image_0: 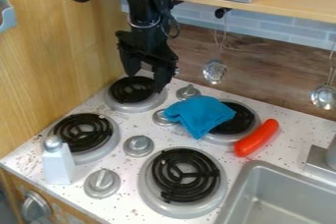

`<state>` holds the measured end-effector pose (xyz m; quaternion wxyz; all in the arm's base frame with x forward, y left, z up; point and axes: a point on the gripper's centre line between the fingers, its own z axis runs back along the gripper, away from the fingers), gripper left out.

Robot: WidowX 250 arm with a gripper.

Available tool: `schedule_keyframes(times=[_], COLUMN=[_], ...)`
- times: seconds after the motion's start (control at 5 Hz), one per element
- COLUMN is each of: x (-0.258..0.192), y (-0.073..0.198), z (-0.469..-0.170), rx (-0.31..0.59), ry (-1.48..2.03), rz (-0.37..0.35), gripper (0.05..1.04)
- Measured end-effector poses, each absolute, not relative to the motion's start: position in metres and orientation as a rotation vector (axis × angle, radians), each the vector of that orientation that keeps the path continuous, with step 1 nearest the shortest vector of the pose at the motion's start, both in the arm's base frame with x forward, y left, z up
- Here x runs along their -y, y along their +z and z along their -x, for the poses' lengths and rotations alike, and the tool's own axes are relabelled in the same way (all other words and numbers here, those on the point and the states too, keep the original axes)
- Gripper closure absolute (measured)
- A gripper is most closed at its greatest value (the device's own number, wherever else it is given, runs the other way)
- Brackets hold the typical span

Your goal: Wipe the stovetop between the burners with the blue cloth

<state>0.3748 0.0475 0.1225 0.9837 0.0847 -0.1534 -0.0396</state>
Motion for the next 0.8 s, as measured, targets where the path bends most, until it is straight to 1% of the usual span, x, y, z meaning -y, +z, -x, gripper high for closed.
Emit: schedule_keyframes(times=[0.2,0.4,0.6,0.8], x=[-0.047,-0.045,-0.044,-0.045], y=[0.108,0.088,0.082,0.077], z=[-0.373,-0.389,-0.411,-0.425], rx=[0.271,0.266,0.285,0.29], ry=[-0.081,-0.057,-0.021,0.002], rz=[-0.163,-0.14,-0.118,-0.117], gripper=[0.082,0.082,0.082,0.082])
